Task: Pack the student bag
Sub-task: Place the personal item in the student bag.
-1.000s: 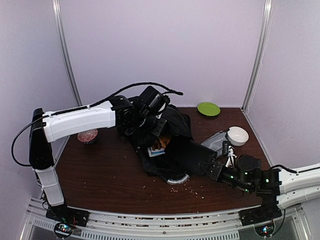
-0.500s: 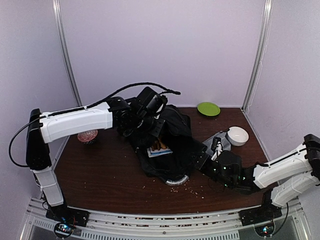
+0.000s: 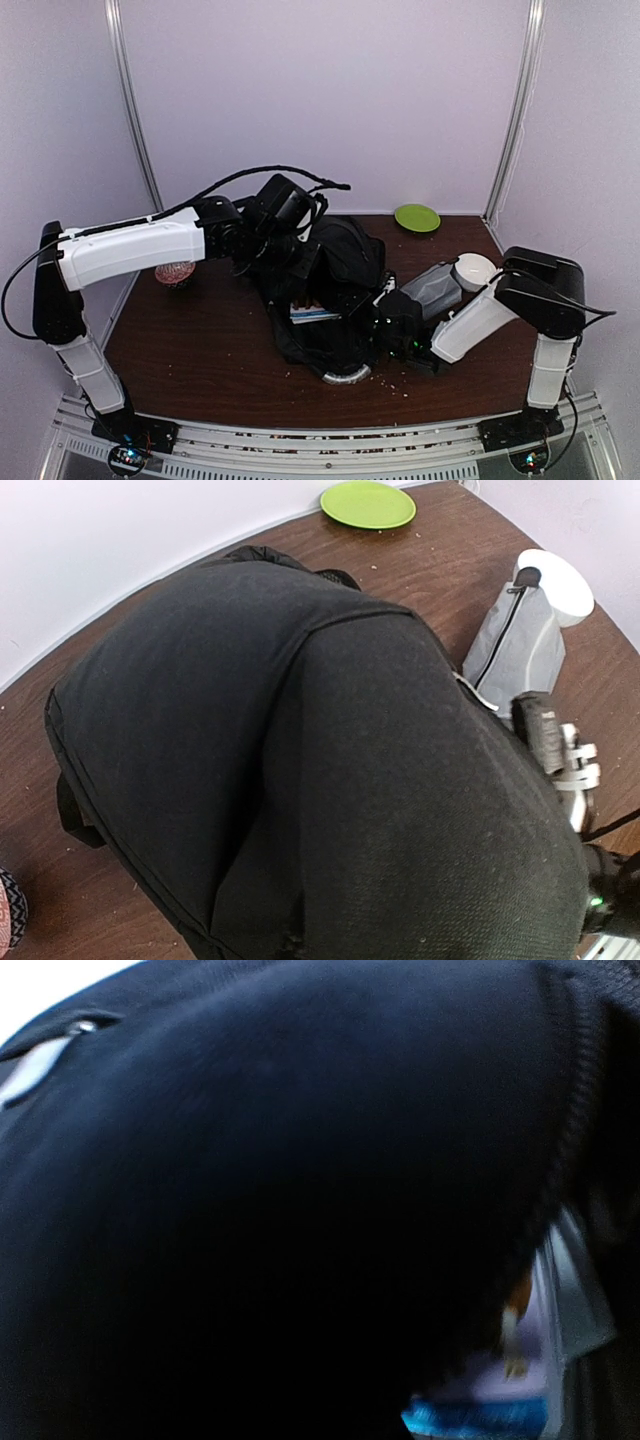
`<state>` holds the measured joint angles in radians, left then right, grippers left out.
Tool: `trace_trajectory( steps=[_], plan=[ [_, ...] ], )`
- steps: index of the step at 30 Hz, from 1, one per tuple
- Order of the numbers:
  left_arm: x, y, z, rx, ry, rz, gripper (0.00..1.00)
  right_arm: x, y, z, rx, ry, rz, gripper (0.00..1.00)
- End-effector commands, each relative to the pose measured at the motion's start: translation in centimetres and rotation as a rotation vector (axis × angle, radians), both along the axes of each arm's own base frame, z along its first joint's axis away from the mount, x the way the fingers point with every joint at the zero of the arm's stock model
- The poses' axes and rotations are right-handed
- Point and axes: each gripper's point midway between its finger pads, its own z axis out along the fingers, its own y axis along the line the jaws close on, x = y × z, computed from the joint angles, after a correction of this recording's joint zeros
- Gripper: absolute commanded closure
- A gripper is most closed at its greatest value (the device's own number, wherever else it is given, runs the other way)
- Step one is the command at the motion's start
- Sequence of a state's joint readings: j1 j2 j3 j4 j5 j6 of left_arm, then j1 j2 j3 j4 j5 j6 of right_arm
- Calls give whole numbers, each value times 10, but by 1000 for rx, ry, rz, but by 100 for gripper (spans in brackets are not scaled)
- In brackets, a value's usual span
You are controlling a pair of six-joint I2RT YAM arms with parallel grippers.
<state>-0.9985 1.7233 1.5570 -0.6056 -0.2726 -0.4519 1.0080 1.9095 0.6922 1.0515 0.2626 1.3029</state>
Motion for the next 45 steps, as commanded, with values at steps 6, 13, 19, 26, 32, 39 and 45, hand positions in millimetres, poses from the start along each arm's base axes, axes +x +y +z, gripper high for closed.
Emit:
trace_trajectory(
  steps=[6, 13, 19, 26, 32, 39, 45],
  plan=[
    [-11, -32, 73, -307, -58, -72, 100, 22, 47, -1, 13, 0, 53, 66],
    [-4, -26, 69, -276, -84, -36, 100, 5, 33, -1, -63, 27, 90, 38],
    [-1, -28, 64, -260, -83, -26, 100, -20, 24, 1, -132, 56, 148, 33],
    [1, -29, 62, -244, -85, -23, 100, -39, 17, 12, -139, 53, 204, 29],
    [1, -32, 60, -247, -77, -32, 100, -38, 7, 14, -150, 38, 166, 37],
    [-2, -32, 64, -261, -69, -42, 100, -25, 17, -4, -143, 79, 146, 65],
    [-6, -34, 63, -274, -51, -54, 100, -11, 33, -11, -118, 104, 150, 74]
  ],
)
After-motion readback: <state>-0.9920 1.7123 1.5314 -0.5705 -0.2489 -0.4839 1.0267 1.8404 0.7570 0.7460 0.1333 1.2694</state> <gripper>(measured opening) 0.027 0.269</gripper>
